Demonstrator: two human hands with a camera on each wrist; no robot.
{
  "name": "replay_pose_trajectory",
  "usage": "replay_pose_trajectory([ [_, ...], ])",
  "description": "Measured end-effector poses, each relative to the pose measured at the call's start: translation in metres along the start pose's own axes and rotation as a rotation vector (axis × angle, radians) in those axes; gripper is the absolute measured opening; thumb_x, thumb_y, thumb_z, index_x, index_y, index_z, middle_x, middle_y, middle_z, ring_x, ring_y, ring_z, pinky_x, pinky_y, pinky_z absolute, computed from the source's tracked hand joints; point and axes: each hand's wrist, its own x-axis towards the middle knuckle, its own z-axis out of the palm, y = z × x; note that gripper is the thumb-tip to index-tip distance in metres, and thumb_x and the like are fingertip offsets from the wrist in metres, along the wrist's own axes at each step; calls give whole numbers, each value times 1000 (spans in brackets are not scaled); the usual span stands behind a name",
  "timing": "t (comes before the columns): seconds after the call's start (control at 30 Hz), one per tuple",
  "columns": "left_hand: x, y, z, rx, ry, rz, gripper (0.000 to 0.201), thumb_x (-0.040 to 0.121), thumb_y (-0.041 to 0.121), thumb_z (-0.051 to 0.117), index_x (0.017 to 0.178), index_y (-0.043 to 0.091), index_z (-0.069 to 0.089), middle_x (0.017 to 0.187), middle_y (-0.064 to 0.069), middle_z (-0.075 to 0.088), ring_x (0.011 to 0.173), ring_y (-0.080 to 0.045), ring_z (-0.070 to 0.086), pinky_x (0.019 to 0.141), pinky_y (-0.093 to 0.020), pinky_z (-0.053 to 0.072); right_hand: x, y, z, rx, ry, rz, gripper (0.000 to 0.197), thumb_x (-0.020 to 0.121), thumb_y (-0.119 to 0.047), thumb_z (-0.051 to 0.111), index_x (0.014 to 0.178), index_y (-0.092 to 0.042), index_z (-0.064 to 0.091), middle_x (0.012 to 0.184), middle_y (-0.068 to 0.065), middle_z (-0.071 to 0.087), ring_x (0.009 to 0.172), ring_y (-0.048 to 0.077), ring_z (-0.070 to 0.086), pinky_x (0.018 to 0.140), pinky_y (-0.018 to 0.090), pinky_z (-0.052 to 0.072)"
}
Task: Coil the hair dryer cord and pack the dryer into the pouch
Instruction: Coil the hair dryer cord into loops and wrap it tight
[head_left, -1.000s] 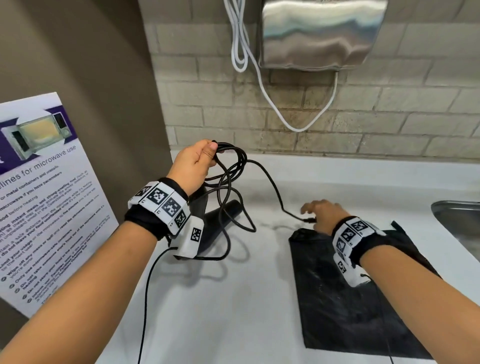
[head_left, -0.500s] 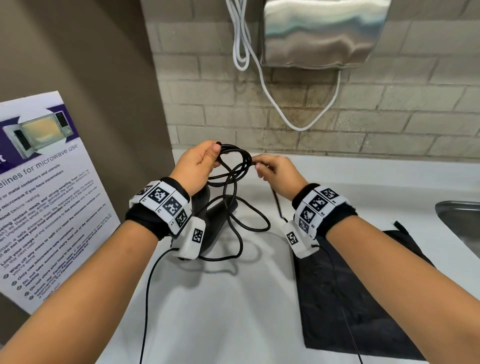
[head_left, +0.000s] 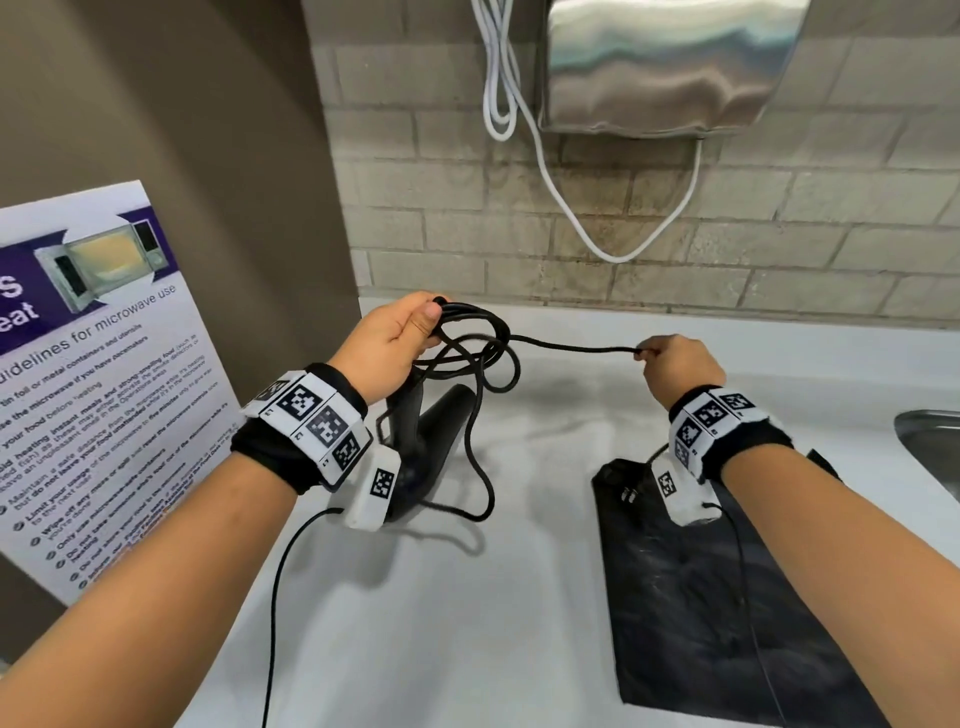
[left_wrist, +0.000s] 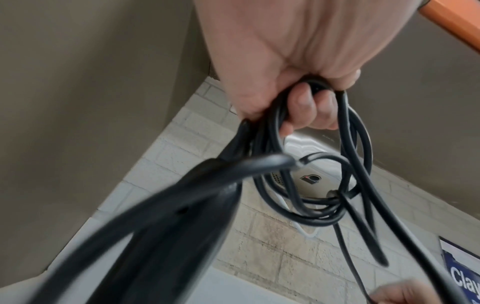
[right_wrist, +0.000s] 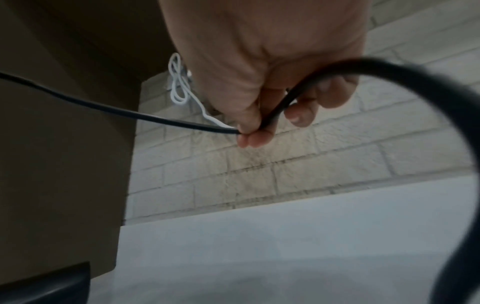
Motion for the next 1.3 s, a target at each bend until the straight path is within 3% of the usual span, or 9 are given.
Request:
replay_pose_trajectory([
  [0.17, 3, -1, 8, -26, -36, -21, 30, 100, 9, 30, 114, -4, 53, 80, 8, 55, 66, 16, 57, 68, -2, 42, -10, 23, 6, -144, -119, 135, 32, 91, -9, 41, 104, -23, 67, 112, 10, 63, 99, 31, 60, 83, 35, 49],
  [0.3, 6, 5, 20, -46, -57, -30, 30, 100, 9, 29, 112, -4, 53, 80, 7, 55, 66, 16, 58, 67, -2, 42, -24, 16, 16, -482, -220, 119, 33, 91, -11, 37, 117, -13, 57, 121, 11, 59, 114, 28, 52, 98, 38, 35],
  [0.53, 9, 12, 30, -88, -51, -45, 33, 100, 6, 27, 118, -8, 50, 72, 9, 48, 56, 16, 54, 59, 0, 39, -36, -29, 21, -405, -233, -250, 62, 91, -28, 45, 145, -32, 16, 151, 4, 26, 138, 30, 22, 111, 58, 8],
  [0.63, 11, 14, 36, -97, -57, -42, 34, 100, 7, 26, 120, -8, 50, 72, 10, 48, 56, 17, 54, 58, 0, 39, -33, -51, 27, -120, -191, -522, 60, 93, -22, 45, 145, -31, 18, 152, 1, 25, 140, 25, 22, 114, 56, 10],
  [0.73, 10, 13, 36, -114, -59, -47, 34, 101, 9, 25, 120, -4, 50, 69, 12, 49, 55, 14, 54, 58, -1, 39, -35, -66, 34, 392, -293, -784, 50, 90, -1, 47, 137, -18, 41, 137, -2, 46, 127, 16, 41, 112, 29, 29],
  [0.83, 13, 7, 32, -76, -74, -50, 36, 101, 14, 25, 118, -1, 52, 50, 17, 53, 51, 8, 50, 57, -5, 37, -41, -72, 34, 592, -421, -763, 34, 91, 3, 47, 123, -4, 54, 118, -3, 55, 112, 6, 50, 97, 6, 34],
  [0.97, 14, -2, 28, -88, -75, -51, 32, 101, 19, 25, 113, 9, 53, 47, 20, 50, 49, 4, 44, 56, -9, 35, -37, -76, 33, 683, -325, -600, 23, 91, 4, 49, 102, -9, 63, 92, -4, 64, 81, -11, 58, 82, 7, 43],
  [1.1, 13, -4, 24, -130, -88, -38, 29, 101, 19, 24, 106, 18, 53, 46, 17, 44, 48, 2, 38, 53, -9, 32, -26, -71, 24, 647, -89, -492, 16, 93, -3, 45, 94, -4, 62, 63, -13, 49, 55, -4, 48, 62, 16, 37],
  [1.3, 11, 2, 30, -186, -141, -20, 31, 101, 13, 22, 101, 17, 53, 60, 4, 34, 46, 2, 33, 48, -8, 27, -21, -65, 14, 430, 141, -296, 16, 91, -21, 46, 84, -27, 60, 56, -10, 48, 64, 18, 48, 62, 27, 35],
])
